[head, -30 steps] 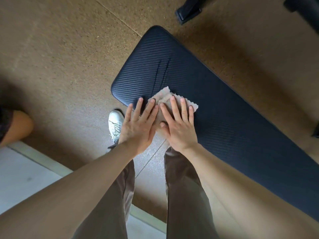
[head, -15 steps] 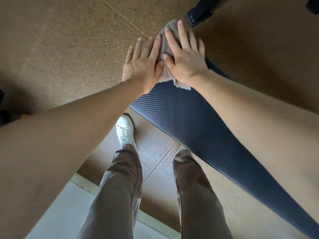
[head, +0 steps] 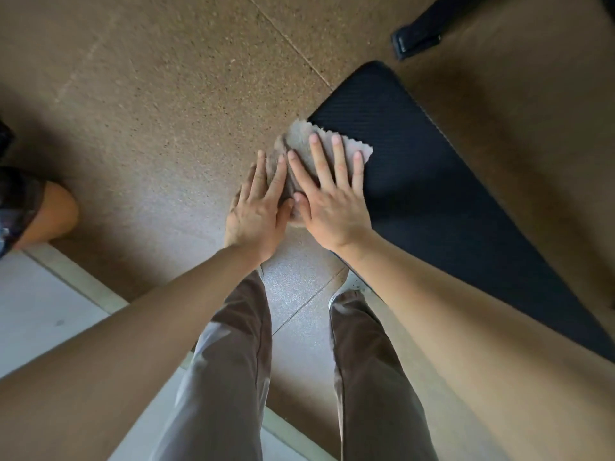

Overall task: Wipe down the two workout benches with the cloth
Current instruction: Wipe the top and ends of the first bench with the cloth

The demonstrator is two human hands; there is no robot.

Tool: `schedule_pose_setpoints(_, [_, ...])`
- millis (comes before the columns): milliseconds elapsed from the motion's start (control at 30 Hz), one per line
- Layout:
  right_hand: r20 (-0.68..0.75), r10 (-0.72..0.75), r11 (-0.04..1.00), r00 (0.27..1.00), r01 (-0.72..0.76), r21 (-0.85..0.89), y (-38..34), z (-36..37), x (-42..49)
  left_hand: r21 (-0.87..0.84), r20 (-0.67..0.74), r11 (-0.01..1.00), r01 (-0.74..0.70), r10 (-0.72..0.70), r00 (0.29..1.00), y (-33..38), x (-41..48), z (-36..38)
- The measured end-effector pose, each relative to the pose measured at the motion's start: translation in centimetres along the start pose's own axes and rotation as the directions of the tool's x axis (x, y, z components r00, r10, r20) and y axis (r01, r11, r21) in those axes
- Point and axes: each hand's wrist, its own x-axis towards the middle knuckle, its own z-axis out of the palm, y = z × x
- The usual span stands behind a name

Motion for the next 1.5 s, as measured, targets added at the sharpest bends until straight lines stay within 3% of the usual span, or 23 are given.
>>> schedule_pose_setpoints(233, [0.024, -0.028, 0.999, 0.999, 0.029, -0.018, -1.6, 1.1, -3.5, -0.082, -0.141, 0.996, 0.042, -0.054, 0.989, 0.8, -5.1, 1.4])
schedule_pose_setpoints(400, [0.014, -0.100, 0.992, 0.995, 0.101, -0.073, 0.4, 0.5, -0.9, -0.259, -0.138, 0.959, -0.118, 0.084, 0.987, 1.7, -2.6, 1.6])
schedule_pose_setpoints(500, [0.006, -0.139, 0.984, 0.990, 0.138, -0.116, 2.2, -0.8, 1.8, -0.224, -0.122, 0.968, -0.117, 0.092, 0.988, 1.5, -0.2, 1.1])
schedule_pose_setpoints(733, [-0.027, 0.087, 0.986, 0.996, -0.090, -0.140, 6.6, -4.3, 10.3, -0.242, 0.037, 0.962, -0.123, 0.136, 0.990, 4.1, 10.2, -3.1])
schedule_pose_setpoints(900, [-0.011, 0.285, 0.957, 0.958, -0.284, 0.066, 12.0, -5.7, 10.1, 0.023, 0.145, 0.955, -0.295, 0.289, 0.946, 9.7, 15.6, -4.6])
schedule_pose_setpoints(967, [0.016, 0.282, 0.942, 0.959, -0.280, 0.187, 14.2, -5.6, 8.1, 0.193, 0.172, 0.908, -0.371, 0.341, 0.924, 12.3, 16.2, -4.4])
schedule_pose_setpoints(1100, [0.013, 0.284, 0.932, 0.959, -0.279, 0.231, 17.0, -4.8, 3.2, 0.472, 0.301, 0.665, -0.579, 0.496, 0.814, 15.0, 16.5, -3.8])
schedule_pose_setpoints(1333, [-0.014, 0.366, 0.905, 0.930, -0.353, 0.237, 20.7, -3.1, -3.5, 0.555, 0.488, 0.442, -0.705, 0.513, 0.706, 21.4, 15.8, -1.6])
schedule_pose_setpoints(1500, [0.024, 0.420, 0.873, 0.907, -0.412, 0.263, 23.6, -2.3, -8.4, 0.531, 0.564, 0.423, -0.734, 0.471, 0.679, 25.4, 14.0, 1.8])
